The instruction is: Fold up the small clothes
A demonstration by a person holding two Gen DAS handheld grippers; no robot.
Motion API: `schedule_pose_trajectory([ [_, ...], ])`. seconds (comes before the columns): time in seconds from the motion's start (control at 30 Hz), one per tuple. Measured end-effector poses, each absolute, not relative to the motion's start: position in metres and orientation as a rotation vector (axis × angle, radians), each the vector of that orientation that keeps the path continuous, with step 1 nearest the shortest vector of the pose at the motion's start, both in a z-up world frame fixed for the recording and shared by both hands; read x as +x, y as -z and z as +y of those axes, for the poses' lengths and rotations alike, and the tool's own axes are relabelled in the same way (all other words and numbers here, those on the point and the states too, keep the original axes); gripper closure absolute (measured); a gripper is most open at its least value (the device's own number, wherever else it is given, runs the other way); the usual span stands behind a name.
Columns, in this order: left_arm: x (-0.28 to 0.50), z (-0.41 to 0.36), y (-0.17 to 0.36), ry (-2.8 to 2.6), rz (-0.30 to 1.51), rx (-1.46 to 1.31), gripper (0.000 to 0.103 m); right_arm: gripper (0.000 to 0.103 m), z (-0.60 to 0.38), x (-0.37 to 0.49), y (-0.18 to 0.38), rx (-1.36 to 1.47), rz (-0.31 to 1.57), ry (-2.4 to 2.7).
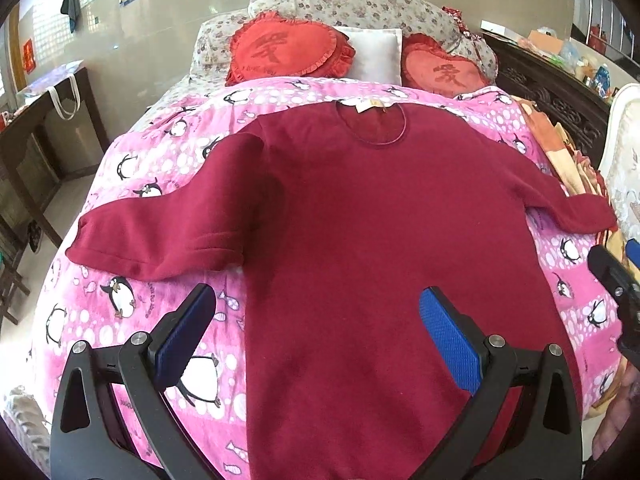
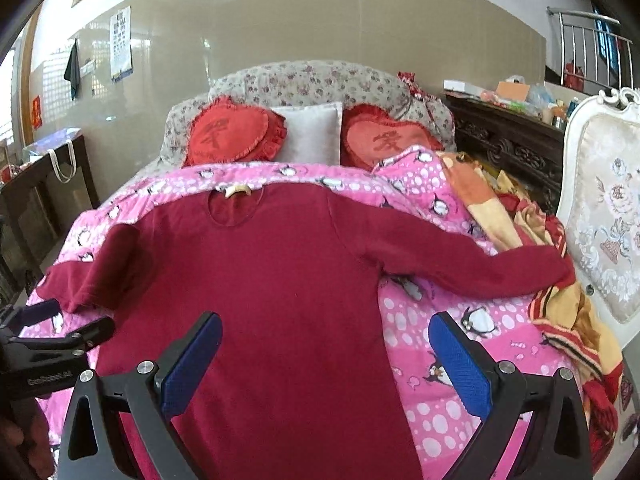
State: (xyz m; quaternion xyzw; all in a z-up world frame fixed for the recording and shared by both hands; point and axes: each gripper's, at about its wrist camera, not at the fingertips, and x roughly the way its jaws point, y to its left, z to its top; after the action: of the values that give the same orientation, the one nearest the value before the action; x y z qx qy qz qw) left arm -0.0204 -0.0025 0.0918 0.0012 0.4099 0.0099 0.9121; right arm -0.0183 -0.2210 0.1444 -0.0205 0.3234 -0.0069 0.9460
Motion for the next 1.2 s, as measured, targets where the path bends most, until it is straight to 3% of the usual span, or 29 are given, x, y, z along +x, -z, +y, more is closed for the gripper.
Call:
schedule_pose_trajectory([
  [0.43, -0.009, 0.014, -0.071, -0.027, 0.95, -0.032, 0.0, 0.001, -0.211, 0.0, -0.113, -0.094, 0.723, -0.002],
  [0.73, -0.008, 0.021, -0.059, -0.034, 0.984, -0.047, 0.0, 0.001, -0.218, 0.01, -0.045, -0.11, 0.78, 0.024],
  [1.2, -0.005, 0.016, -0.048, -0.069, 0.992, -0.002, 0.001, 0.001, -0.227, 0.019, -0.035, -0.037, 0.836, 0.017],
])
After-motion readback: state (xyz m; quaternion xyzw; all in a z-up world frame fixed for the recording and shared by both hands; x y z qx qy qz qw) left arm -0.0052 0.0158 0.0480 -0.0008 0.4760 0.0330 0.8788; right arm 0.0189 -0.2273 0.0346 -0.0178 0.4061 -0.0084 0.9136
